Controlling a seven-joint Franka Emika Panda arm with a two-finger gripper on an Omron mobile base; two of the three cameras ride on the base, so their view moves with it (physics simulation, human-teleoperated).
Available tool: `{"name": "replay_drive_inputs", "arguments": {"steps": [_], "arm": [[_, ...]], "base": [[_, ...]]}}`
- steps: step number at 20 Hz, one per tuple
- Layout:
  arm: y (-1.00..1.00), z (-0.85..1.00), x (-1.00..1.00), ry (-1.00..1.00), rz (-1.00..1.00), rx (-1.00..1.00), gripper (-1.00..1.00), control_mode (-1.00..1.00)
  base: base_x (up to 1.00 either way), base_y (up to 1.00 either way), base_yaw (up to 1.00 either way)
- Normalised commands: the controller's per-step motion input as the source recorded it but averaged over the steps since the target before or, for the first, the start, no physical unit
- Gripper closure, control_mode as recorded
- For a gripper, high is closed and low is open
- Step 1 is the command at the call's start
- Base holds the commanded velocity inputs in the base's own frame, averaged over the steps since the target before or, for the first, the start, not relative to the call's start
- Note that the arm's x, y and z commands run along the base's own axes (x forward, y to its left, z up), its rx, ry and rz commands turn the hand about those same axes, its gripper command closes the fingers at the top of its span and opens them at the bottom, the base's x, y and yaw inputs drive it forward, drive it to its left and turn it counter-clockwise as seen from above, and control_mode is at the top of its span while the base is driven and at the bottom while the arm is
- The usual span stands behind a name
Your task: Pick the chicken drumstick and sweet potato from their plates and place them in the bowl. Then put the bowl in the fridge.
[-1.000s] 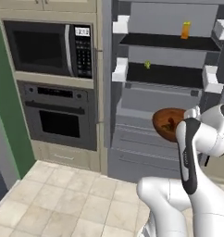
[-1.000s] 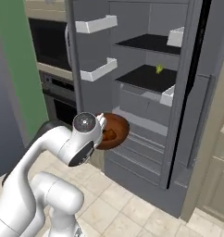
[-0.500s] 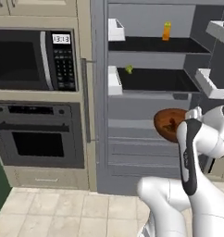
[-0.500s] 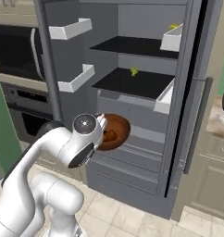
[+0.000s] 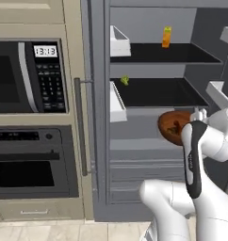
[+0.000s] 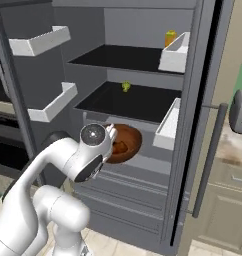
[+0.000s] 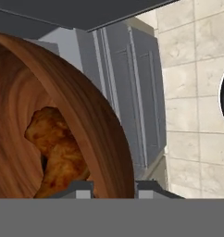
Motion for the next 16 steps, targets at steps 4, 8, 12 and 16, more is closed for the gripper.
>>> {"name": "replay_drive_inputs", "arguments": {"steps": [4, 8, 12, 16], "arm": [[0.0, 0.0, 0.0, 0.0, 0.0, 0.0, 1.0, 1.0], [0.0, 0.0, 0.0, 0.0, 0.0, 0.0, 1.0, 1.0], [0.0, 0.0, 0.0, 0.0, 0.0, 0.0, 1.0, 1.0], [0.0, 0.0, 0.0, 0.0, 0.0, 0.0, 1.0, 1.0]], "base": [[0.66, 0.07, -0.02], [0.47, 0.0, 0.0], [0.29, 0.02, -0.03], [0.36, 0.01, -0.04]]}}
